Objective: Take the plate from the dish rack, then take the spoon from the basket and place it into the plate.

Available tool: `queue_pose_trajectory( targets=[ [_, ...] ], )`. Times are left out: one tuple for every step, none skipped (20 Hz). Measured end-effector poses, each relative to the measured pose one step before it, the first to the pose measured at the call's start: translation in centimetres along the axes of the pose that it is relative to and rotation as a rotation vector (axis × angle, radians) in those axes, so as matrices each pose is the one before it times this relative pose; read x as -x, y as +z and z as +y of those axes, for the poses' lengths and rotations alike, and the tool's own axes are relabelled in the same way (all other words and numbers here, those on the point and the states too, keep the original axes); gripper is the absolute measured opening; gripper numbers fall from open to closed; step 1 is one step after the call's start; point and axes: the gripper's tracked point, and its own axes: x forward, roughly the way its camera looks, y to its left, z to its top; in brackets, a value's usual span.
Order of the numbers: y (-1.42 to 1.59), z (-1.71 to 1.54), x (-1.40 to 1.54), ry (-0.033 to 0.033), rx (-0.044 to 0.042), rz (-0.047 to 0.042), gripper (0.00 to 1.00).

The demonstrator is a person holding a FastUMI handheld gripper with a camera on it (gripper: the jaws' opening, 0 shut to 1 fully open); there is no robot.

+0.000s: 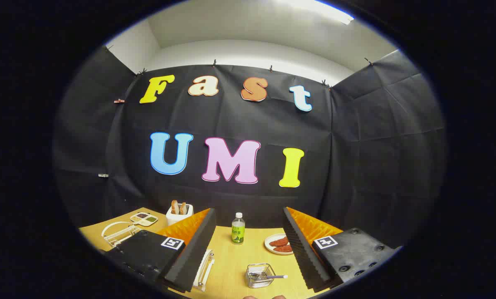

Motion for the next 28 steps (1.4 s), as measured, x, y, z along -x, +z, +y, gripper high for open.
queue_pose_trajectory(
  targets=[
    [-0.249,-0.005,0.043,-0.00278,-0.00008,0.00924,0.98],
    [-0.169,-0.019,0.002,0.00041,0.00098,0.00580,0.98],
    [-0.076,-0.017,-0.041,-0.00167,0.00291,0.00319,0.98],
    [-0.020,0.008,0.144,-0.00151,0.00314,0.00257,0.97],
    [0.001,-0.041,0.092,0.00255,0.00246,0.00255,0.97],
    [-0.151,0.062,0.009,0.00191,0.00326,0.00298,0.97],
    [-0.060,0.005,-0.079,-0.00087,0.00323,0.00279,0.97],
    [-0.071,0.040,-0.119,0.00031,-0.00045,0.00408,0.97],
    [-0.205,0.066,0.040,0.00108,-0.00305,0.00667,0.97],
    [-0.234,-0.003,0.040,0.00152,-0.00525,0.00862,0.97],
    [-0.091,0.092,-0.032,0.00142,-0.00443,0.00783,0.97],
    [-0.243,0.095,-0.019,0.00167,-0.00307,0.00820,0.97],
    [-0.207,0.035,-0.017,0.00153,-0.00047,0.00730,0.98],
    [-0.009,0.018,-0.135,0.00020,0.00148,0.00444,0.97],
    [-0.137,-0.066,-0.122,-0.00180,0.00208,0.00475,0.97],
    [-0.097,-0.056,-0.206,-0.00324,0.00126,0.00758,0.97],
    [-0.144,-0.055,-0.093,-0.00157,-0.00132,0.00419,0.97],
    [-0.191,0.114,-0.101,0.00104,-0.00345,0.00555,0.97],
    [-0.114,0.150,-0.176,0.00141,-0.00378,0.00688,0.97],
    [-0.099,0.152,-0.222,0.00406,-0.00245,0.00684,0.97],
    [-0.112,0.268,-0.388,0.00473,-0.00189,0.00971,0.97],
    [-0.193,0.367,-0.441,0.00775,-0.00089,0.01076,0.97],
    [-0.063,0.631,-0.613,0.01222,-0.00124,0.01557,0.97],
    [-0.256,0.654,-0.554,0.01099,-0.00222,0.01835,0.97],
    [-0.231,0.717,-0.655,0.01009,-0.00136,0.02136,0.98],
    [-0.245,0.884,-0.771,0.00932,-0.00021,0.02153,0.97],
    [-0.162,0.829,-0.744,0.01261,0.00449,0.02186,0.98],
    [-0.299,0.973,-0.938,0.01263,0.00585,0.01608,0.97]
  ],
)
